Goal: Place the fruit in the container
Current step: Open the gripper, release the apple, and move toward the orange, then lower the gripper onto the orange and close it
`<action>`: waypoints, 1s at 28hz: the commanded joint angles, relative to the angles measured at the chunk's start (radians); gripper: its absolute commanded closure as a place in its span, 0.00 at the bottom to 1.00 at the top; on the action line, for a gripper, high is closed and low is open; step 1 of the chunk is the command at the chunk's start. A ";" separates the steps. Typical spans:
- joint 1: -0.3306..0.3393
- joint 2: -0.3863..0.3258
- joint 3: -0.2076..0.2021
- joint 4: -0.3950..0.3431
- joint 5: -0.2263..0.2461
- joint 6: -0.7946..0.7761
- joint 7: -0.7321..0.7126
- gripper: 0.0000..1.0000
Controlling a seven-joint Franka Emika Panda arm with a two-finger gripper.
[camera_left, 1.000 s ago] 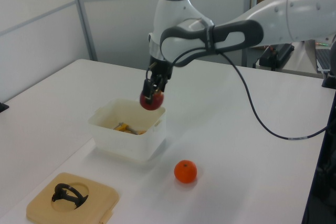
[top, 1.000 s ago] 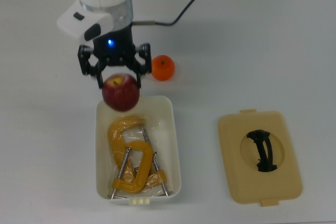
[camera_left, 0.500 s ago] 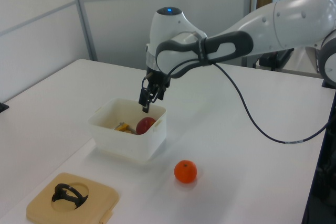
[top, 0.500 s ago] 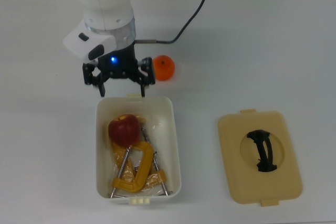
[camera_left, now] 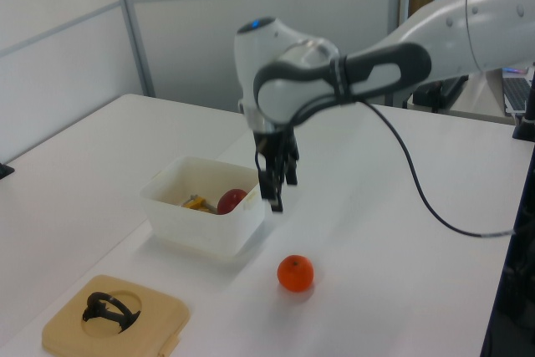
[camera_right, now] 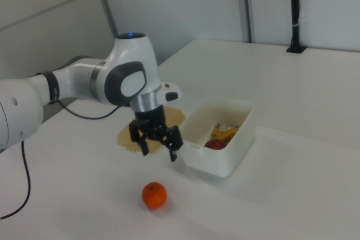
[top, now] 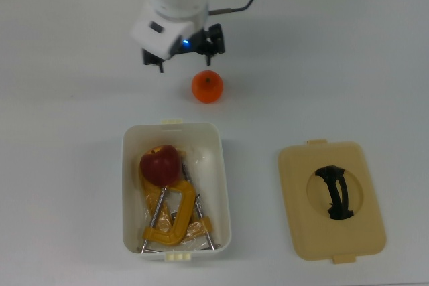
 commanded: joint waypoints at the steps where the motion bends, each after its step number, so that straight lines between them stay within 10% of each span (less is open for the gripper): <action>1: 0.066 -0.022 -0.011 -0.098 -0.055 0.017 0.029 0.00; 28: 0.139 0.145 -0.008 -0.126 -0.208 0.063 0.083 0.00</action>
